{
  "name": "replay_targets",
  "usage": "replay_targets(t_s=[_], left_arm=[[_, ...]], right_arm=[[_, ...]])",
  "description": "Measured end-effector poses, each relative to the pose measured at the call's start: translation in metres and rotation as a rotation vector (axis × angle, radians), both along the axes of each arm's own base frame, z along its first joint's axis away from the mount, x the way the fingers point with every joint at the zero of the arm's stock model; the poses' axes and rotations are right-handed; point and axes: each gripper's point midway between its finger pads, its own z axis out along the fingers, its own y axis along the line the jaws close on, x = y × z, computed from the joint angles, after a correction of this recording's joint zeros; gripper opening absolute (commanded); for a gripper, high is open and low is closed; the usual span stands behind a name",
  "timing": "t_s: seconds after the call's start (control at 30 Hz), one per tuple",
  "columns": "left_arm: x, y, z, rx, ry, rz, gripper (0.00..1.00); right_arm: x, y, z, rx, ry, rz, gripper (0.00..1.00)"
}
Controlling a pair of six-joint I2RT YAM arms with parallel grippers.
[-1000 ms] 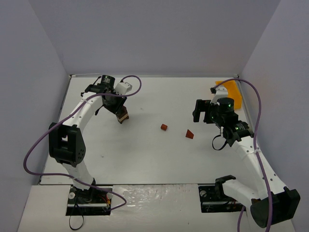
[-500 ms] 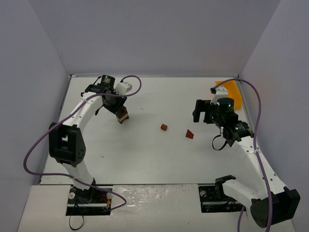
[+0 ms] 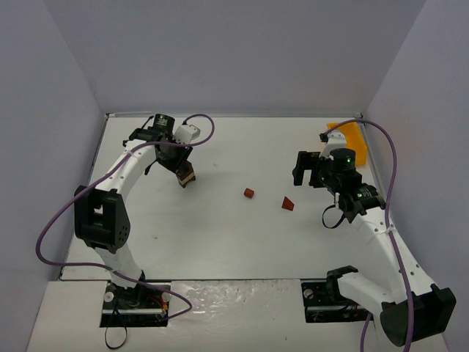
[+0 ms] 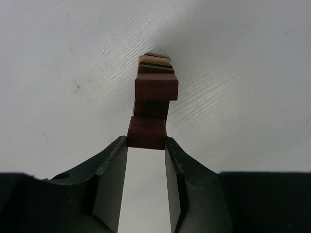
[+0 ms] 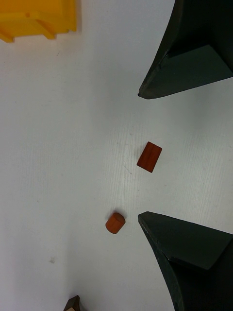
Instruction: Build the wood block tower
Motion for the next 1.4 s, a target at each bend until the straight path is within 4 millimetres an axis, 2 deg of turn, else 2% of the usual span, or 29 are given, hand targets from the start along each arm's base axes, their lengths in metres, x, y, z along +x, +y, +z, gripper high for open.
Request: replay_targets(t_s=[0.4, 0.6, 0.8, 1.0, 1.4], left_arm=[[-0.0002, -0.0002, 0.0, -0.003, 0.002, 0.006, 0.06], [-0.0002, -0.0001, 0.0, -0.003, 0.002, 0.007, 0.16], [-0.0001, -0.0001, 0.0, -0.004, 0.003, 0.013, 0.32], [-0.0004, -0.0003, 0.0, -0.008, 0.006, 0.024, 0.44], [0.0002, 0.0022, -0.0003, 0.002, 0.006, 0.041, 0.57]], right_arm=[[-0.0008, -0.0002, -0.0027, -0.002, 0.006, 0.0, 1.0], [-0.001, -0.0003, -0.0028, -0.002, 0.007, 0.0, 1.0], [-0.001, -0.0003, -0.0028, -0.002, 0.007, 0.0, 1.0], [-0.001, -0.0003, -0.0028, -0.002, 0.007, 0.0, 1.0], [-0.001, -0.0003, -0.0028, -0.002, 0.007, 0.0, 1.0]])
